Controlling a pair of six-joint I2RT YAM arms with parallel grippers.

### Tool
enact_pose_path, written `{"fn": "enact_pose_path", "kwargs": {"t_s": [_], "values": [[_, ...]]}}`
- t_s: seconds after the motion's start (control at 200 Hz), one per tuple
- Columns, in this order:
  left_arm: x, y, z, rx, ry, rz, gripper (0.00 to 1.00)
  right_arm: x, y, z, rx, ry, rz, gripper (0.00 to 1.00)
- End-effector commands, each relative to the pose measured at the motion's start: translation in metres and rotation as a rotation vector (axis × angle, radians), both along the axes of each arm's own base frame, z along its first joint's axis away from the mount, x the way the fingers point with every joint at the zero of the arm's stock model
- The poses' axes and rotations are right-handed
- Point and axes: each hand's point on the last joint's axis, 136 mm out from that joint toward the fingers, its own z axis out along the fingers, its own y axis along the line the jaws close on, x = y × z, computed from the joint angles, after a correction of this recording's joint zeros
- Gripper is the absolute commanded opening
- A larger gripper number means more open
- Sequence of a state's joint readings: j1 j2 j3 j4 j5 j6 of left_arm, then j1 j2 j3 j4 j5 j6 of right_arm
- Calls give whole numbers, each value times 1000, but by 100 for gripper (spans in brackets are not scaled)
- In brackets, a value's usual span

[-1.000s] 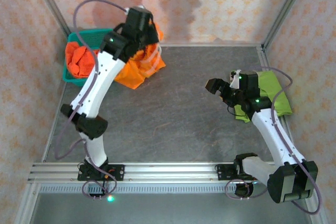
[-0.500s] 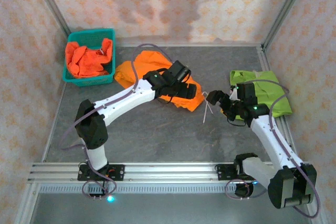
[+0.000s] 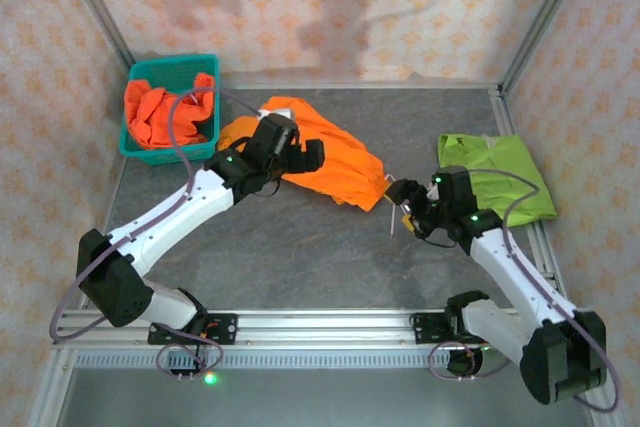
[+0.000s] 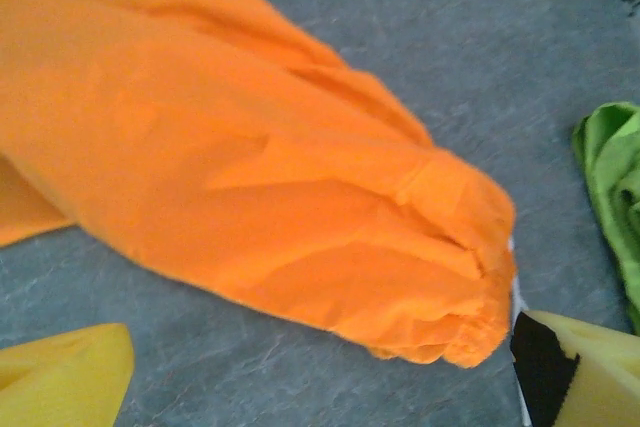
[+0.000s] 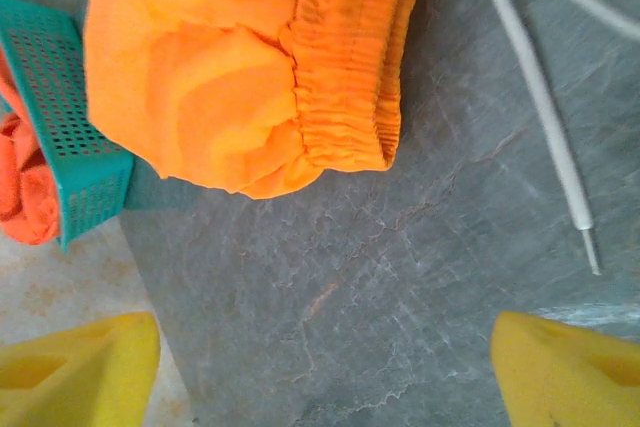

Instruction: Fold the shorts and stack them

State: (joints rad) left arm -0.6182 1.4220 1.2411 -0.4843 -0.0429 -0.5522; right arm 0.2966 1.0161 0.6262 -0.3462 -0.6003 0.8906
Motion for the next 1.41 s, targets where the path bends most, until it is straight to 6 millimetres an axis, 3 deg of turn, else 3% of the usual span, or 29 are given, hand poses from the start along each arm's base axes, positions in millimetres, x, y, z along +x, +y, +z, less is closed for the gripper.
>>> {"fn": "enact_pose_path", "kwargs": {"t_s": [0.0,0.11,0.33,0.58,0.856,0.936,1.031,1.206,1.311,1.401], "values": [[3,20,4,-27,-47,92,100,18,19,-7,4,9,-36,84],[-2,38,-4,-35,-49,146,100,26,31,-24,-19,46,-42,80],[-13,65,-16,-38,-40,196,100,48,49,-39,-21,66,-63,72],[-22,77,-24,-30,-31,210,100,65,54,-62,-88,92,-47,70],[-27,86,-27,-17,-33,223,100,71,53,-84,-164,131,-22,67],[-28,89,-28,-14,-34,230,100,71,52,-90,-181,139,-16,60],[-28,91,-27,-16,-40,237,100,71,50,-93,-203,152,-13,42],[-30,99,-24,-20,-53,265,100,74,43,-79,-262,128,13,17],[-31,106,-21,-35,-60,295,100,81,35,-50,-304,83,45,7],[-32,114,-21,-61,-61,334,100,89,23,-18,-329,27,56,5]]}}
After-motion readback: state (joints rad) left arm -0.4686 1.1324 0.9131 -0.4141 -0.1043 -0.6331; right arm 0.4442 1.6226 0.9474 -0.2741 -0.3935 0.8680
